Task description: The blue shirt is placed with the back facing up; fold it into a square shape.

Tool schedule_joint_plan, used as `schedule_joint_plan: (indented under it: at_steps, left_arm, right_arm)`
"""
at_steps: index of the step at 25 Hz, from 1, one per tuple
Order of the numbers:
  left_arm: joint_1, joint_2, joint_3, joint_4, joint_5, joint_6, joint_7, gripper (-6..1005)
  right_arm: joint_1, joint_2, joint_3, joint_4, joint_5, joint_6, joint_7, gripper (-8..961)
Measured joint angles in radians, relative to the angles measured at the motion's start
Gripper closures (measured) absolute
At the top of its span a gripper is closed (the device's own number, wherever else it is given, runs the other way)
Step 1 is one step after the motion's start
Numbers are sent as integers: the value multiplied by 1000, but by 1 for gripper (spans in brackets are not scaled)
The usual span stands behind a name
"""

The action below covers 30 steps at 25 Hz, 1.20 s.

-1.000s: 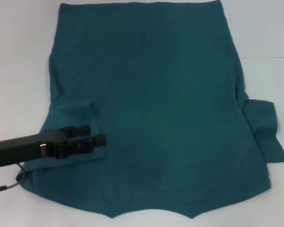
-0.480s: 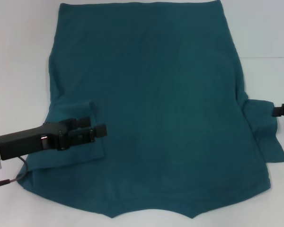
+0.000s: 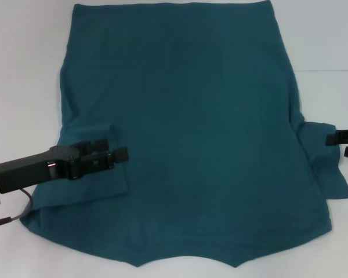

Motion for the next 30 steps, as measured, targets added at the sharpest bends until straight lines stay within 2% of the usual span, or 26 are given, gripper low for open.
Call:
schedule_joint_plan:
  at_steps: [5, 12, 24, 30]
  left_arm:
    - [-5, -2, 0, -9, -1, -12, 0, 82]
    - [-7, -4, 0, -12, -2, -16, -1, 83]
    - [-3, -9, -15, -12, -2, -16, -3, 84]
    - [-4, -9, -15, -12, -2, -16, -3, 84]
  right_arm:
    - [-6, 4, 1, 1, 0, 20, -9, 331]
    - [6, 31, -2, 14, 0, 80, -30, 343]
    - [24, 34, -18, 38, 3, 100, -37, 364]
    - [23, 34, -18, 38, 1, 103, -36, 609]
